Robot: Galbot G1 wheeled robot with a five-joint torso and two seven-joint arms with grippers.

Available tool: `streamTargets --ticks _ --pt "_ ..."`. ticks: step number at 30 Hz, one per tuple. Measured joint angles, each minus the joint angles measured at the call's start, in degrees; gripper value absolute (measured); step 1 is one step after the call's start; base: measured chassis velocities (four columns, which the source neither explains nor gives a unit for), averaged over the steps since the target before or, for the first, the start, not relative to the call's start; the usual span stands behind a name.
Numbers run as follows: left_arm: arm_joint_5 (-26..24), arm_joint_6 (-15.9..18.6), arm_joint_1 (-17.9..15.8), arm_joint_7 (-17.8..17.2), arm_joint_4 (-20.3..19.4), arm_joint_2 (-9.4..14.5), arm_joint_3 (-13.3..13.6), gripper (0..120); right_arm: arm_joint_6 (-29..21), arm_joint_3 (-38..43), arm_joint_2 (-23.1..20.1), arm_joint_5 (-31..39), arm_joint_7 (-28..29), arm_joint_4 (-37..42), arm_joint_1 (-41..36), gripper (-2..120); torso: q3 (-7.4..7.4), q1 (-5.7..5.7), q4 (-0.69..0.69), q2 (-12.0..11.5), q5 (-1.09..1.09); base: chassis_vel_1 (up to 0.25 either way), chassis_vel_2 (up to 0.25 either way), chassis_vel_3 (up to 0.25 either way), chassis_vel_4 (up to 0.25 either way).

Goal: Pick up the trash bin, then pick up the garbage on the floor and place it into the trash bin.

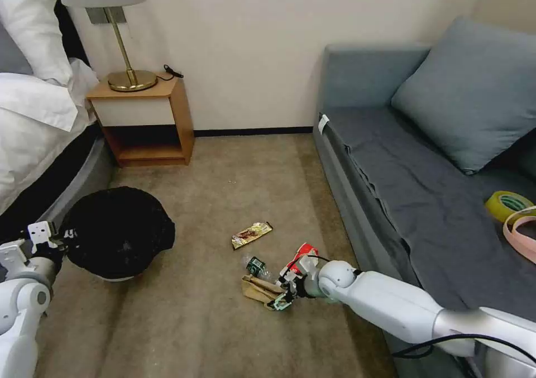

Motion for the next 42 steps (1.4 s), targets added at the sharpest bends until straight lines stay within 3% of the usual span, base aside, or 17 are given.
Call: streamTargets --ticks 5,10,14,33,42 --pt "0.2 -0.23 0.04 0.05 0.17 0.0 0.11 4 0.46 0.62 2.05 -1.71 0.03 -2.61 -0.48 100 0.0 0.0 0.01 0.0 0.0 0.0 0.0 0.0 0.0" --pt "0.44 -0.37 0.04 0.17 0.19 -0.23 0.43 4 0.65 0.86 2.87 -2.6 0.76 -3.54 -1.16 90 0.0 0.0 0.01 0.0 0.0 0.0 0.0 0.0 0.0" --pt "0.63 -0.47 0.02 0.36 0.18 -0.38 0.94 4 0.84 1.34 3.27 -3.03 1.37 -3.8 -1.91 71 0.0 0.0 0.0 0.01 -0.01 0.0 0.0 0.0 0.0" --pt "0.26 -0.76 -1.1 0.93 0.64 -0.87 2.6 4 1.28 2.66 3.26 -2.77 3.98 -2.32 -2.26 5 0.0 0.0 0.01 0.0 0.01 0.0 0.0 0.0 0.0" --pt "0.01 -0.25 -0.86 0.79 0.13 -1.81 3.97 4 0.78 7.56 -1.1 -2.47 6.2 3.57 -2.22 0 0.0 0.0 0.0 0.01 0.02 0.0 0.0 0.0 0.0"
